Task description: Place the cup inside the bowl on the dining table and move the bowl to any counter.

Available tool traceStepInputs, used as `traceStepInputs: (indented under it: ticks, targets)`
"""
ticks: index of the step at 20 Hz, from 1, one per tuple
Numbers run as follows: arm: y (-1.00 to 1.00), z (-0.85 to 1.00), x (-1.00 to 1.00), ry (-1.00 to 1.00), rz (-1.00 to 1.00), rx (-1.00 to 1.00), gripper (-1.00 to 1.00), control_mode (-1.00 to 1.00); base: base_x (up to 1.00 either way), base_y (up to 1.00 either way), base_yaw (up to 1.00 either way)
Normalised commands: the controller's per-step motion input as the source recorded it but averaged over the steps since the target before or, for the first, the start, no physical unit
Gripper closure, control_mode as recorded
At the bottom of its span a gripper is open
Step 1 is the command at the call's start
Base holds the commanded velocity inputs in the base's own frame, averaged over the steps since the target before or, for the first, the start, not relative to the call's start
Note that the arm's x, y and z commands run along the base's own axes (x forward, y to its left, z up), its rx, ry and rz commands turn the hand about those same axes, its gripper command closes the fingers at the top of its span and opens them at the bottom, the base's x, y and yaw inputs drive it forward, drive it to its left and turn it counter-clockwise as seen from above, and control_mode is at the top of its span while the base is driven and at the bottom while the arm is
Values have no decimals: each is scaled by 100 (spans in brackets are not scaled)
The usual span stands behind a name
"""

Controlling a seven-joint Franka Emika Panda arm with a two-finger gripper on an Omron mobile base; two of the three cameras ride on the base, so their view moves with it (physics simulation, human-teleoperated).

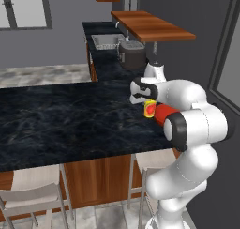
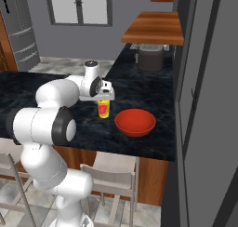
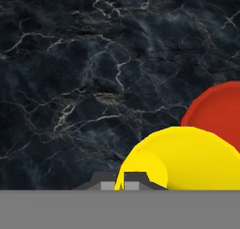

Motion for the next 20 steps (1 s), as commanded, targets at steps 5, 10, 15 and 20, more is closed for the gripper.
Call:
traceStepInputs:
  ticks: [5,10,15,20]
  targets:
    - [-43,5,0,0,0,0,100,-100,0,0,0]
    - [-42,3,0,0,0,0,100,-100,0,0,0]
    - [-37,9,0,0,0,0,100,-100,0,0,0]
    - [-35,8,0,0,0,0,100,-100,0,0,0]
